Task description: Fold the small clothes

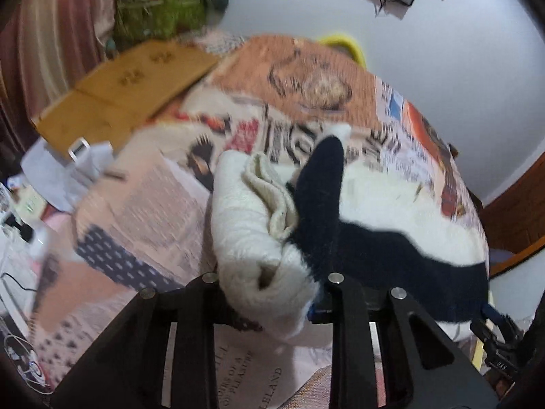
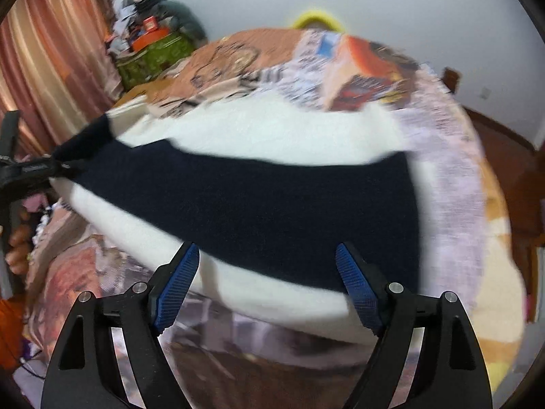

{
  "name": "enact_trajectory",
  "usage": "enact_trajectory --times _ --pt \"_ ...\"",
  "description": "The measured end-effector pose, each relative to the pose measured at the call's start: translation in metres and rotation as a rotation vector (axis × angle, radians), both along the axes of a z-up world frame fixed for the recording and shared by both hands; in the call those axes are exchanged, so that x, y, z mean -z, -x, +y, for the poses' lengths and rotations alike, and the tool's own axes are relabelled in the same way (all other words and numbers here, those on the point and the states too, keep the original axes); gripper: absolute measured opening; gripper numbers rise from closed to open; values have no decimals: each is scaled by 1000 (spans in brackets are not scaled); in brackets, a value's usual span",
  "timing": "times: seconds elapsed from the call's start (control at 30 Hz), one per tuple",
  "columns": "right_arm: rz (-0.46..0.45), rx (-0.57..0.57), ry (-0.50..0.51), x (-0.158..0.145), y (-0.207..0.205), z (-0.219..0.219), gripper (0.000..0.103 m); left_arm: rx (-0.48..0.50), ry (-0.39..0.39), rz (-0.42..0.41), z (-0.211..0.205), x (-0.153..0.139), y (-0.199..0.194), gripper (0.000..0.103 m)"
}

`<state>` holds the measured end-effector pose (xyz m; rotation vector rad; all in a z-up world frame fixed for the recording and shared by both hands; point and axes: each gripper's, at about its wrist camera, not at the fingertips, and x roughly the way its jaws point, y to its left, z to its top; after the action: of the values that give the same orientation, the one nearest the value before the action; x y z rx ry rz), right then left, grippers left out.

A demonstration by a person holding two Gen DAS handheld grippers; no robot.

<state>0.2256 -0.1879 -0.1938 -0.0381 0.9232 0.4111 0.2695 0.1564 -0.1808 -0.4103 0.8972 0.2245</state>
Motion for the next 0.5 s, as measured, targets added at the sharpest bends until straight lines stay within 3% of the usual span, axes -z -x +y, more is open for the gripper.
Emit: enact_trajectory --times 0.13,0.23,0.4,0.5 --pt "-15 88 0 -4 3 -39 80 7 -25 -53 -7 -37 -7 26" --pt "45 130 -12 12 -2 -57 80 43 -34 -89 -27 -61 -19 26" --pt "130 78 6 40 -5 -53 80 157 -85 -158 -93 -99 -32 26" --pt "79 67 3 25 -3 -50 80 215 -121 -179 -125 -109 -37 26"
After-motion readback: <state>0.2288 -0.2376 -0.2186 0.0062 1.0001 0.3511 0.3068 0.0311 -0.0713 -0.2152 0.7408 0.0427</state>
